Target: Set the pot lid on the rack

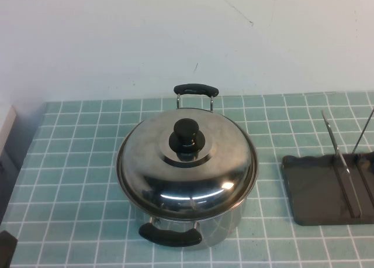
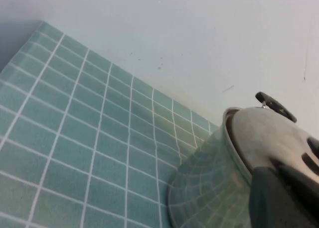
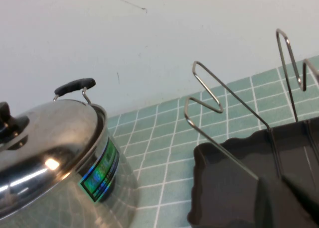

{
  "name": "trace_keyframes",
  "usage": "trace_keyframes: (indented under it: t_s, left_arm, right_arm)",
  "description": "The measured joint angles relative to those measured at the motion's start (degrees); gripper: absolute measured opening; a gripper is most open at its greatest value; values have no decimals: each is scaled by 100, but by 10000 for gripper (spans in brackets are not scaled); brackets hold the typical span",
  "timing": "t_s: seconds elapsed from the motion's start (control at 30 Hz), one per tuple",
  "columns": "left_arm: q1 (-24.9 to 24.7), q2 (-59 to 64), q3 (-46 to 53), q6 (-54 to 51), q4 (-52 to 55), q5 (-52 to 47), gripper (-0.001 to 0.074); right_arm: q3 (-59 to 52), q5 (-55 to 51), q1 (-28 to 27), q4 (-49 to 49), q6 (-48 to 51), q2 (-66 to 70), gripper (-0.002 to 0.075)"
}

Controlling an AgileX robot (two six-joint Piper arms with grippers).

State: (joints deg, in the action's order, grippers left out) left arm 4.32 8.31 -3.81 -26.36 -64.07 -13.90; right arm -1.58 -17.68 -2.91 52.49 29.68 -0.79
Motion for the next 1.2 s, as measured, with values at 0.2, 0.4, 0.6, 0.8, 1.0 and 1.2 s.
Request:
trace_keyframes:
  t_s: [0.2,0.4,0.6,0.8,1.0,1.2]
  left_arm:
    - [0,56,-589,-1510,14,-633,-2]
    - [0,430,-1260,-3155,-377,-715,-2]
    - [-108,1083,-1968,-5298,-1477,-1274,-2]
    - [-320,1881,-2549,-5814,-1884,-1492,-2]
    - [-619,2856,-3012,-5967,-2341,-2039,-2]
    - [-1087,3910,-3359,-6316,-2628,-2221,67]
  right_arm:
    - [0,0,0,0,0,0,-3]
    - [0,0,0,0,0,0,-3]
    - [0,-24,0,0,0,0,-3]
    - [0,-89,0,0,0,0,-3]
    - [0,-100,0,0,0,0,-3]
    - [0,-110,0,0,0,0,-3]
